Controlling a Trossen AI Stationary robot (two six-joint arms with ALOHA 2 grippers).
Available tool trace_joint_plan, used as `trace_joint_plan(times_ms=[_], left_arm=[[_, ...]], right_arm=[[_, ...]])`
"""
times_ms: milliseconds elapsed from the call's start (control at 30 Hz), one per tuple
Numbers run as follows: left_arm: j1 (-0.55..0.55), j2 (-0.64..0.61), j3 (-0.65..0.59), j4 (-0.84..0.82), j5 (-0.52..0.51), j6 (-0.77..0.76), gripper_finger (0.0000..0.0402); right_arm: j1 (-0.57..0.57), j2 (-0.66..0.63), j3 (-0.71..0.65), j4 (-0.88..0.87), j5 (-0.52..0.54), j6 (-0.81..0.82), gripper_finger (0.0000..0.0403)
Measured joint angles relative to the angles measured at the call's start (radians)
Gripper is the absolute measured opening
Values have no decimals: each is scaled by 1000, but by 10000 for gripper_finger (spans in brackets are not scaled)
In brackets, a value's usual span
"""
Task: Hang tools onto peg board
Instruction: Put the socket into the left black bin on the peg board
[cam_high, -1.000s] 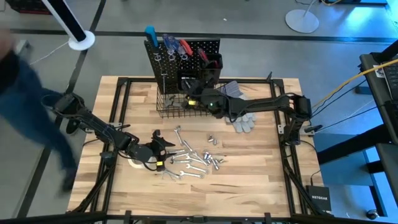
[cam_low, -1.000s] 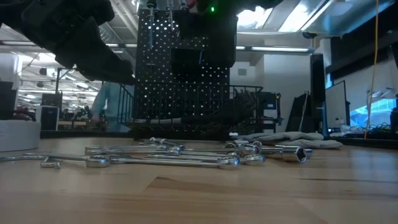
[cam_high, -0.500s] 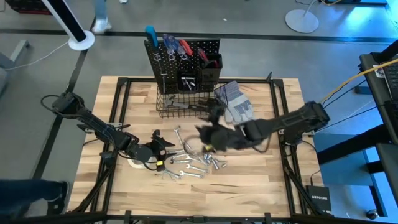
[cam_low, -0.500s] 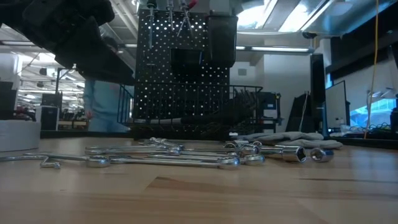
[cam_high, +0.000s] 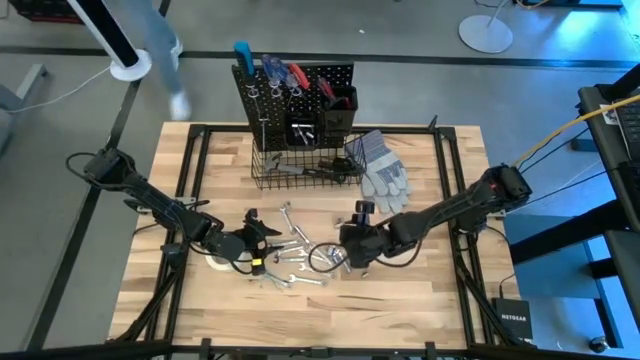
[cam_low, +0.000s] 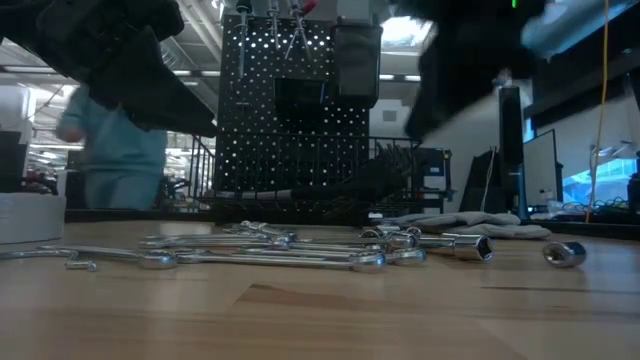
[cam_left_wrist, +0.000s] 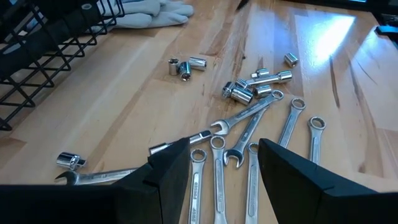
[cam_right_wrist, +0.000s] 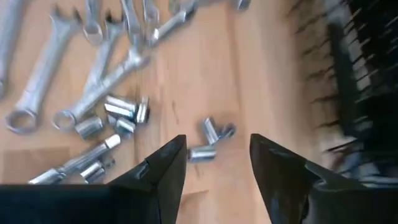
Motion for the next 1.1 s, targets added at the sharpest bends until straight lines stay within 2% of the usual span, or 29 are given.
trace_joint_plan(times_ms=[200, 333, 433, 567, 733, 867, 933, 1000, 1100], left_arm=[[0, 0, 0, -1, 0, 5, 182], [0, 0, 0, -1, 0, 0, 182], [0, 0, 0, -1, 0, -5, 182], [0, 0, 0, -1, 0, -28, 182], [0, 0, 0, 0, 0, -40, 182], [2, 0, 0, 0, 0, -33, 182], [2, 0, 0, 0, -6, -25, 182], [2, 0, 0, 1, -16, -23, 182], [2, 0, 0, 0, -18, -6, 182]], right_arm=[[-70, 0, -199, 238, -128, 21, 182], [-85, -12, -240, 246, -227, 63, 182], [-39, -55, -240, 240, -388, 120, 182], [77, -84, -238, 252, -500, 249, 182], [250, -74, -239, 221, -492, 289, 182], [324, -47, -239, 212, -346, 212, 182], [331, -25, -239, 216, -309, 198, 182], [327, 0, -239, 215, -338, 203, 182], [313, 47, -239, 215, -442, 229, 182]])
